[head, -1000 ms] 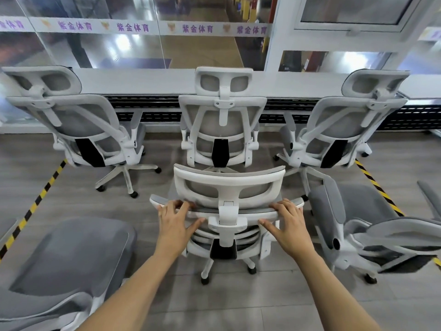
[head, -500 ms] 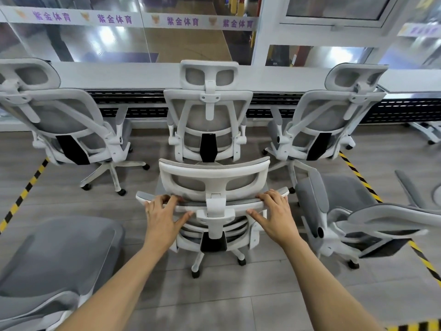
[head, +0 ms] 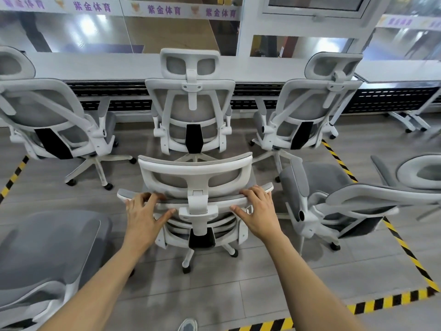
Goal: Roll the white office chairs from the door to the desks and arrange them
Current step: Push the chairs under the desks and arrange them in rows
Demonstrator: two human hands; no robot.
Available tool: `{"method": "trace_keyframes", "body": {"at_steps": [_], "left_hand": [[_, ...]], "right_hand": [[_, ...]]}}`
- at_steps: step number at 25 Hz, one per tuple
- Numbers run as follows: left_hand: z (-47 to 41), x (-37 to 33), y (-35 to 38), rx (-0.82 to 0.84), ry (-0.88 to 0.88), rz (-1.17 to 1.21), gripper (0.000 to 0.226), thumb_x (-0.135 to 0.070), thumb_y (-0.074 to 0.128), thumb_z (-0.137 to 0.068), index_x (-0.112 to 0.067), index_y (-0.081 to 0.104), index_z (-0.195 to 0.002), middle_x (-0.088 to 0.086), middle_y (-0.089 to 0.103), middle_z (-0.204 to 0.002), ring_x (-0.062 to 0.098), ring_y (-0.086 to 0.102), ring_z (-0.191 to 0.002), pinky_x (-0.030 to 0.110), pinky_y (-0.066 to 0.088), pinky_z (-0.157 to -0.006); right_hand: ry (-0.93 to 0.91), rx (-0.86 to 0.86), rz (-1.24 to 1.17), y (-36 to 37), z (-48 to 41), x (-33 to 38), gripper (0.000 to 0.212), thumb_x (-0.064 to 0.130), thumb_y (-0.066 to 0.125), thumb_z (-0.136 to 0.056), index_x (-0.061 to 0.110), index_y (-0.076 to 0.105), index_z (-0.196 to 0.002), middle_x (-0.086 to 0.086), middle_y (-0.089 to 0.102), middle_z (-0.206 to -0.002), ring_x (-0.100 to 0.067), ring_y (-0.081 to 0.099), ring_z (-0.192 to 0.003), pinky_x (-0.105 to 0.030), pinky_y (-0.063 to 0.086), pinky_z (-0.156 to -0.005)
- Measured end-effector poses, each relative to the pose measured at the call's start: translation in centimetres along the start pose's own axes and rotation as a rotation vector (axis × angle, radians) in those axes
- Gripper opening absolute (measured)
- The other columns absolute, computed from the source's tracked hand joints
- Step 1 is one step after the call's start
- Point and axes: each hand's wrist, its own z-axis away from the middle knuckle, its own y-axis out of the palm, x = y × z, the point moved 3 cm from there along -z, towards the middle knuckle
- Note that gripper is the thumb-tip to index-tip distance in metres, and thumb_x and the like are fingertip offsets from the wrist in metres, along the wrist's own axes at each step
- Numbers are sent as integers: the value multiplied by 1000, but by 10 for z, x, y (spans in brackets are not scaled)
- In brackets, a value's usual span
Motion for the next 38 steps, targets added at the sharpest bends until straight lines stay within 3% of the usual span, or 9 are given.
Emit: {"method": "trace_keyframes", "body": {"at_steps": [8,17,21,24,26,30,38], "left_hand": [[26,-14,-7,11,-15,33,42,-53,75,-80,-28,62,-111,8,50,-115,28,40,-110,51,42,-99],[56,-27,-11,13,-52,10,42,-53,73,-80,-28,61,-111,6,51,-116,28,42,-110,47,41,-100],[61,-32,-14,75,-39,-59,41,-52,66,-85,-29,57,-118,3,55,-122,28,48,-116,46,40,-103],[76,-37,-23,103,0,-96,42,-42,62,-89,-28,54,-128,1,54,-131,27,48,-125,45,41,-105],[93,-40,-34,88,-25,-79,39,-39,59,-92,-28,54,-129,-1,53,-132,26,47,-123,43,40,-104],[128,-35,-71,27,-50,-51,29,-40,54,-94,-29,57,-120,-4,55,-122,23,49,-112,40,42,-98],[220,51,-203,-170,-62,-57,29,-41,45,-93,-25,63,-109,-5,62,-110,20,52,-100,37,43,-87]], "right_hand": [[16,11,-18,-5,29,-3,55,68,55,-89,28,57,-127,9,49,-128,-16,34,-139,-54,24,-118],[-24,28,-10,-18,46,-8,57,68,53,-87,27,58,-126,9,50,-127,-15,37,-135,-54,27,-116],[-10,51,3,-24,50,-6,51,59,58,-90,26,58,-129,6,54,-132,-20,39,-138,-52,28,-117],[-24,-31,-24,-34,58,9,38,42,61,-93,26,59,-128,7,62,-123,-20,53,-121,-40,39,-105],[-10,-89,-52,-39,67,27,32,32,63,-94,24,61,-126,6,65,-117,-20,57,-114,-36,39,-98],[-50,-108,-108,-37,89,82,29,25,59,-96,24,62,-124,4,66,-115,-21,55,-110,-38,40,-98],[-248,52,-224,23,141,260,22,26,56,-96,23,63,-116,9,61,-107,-16,58,-104,-35,46,-91]]}}
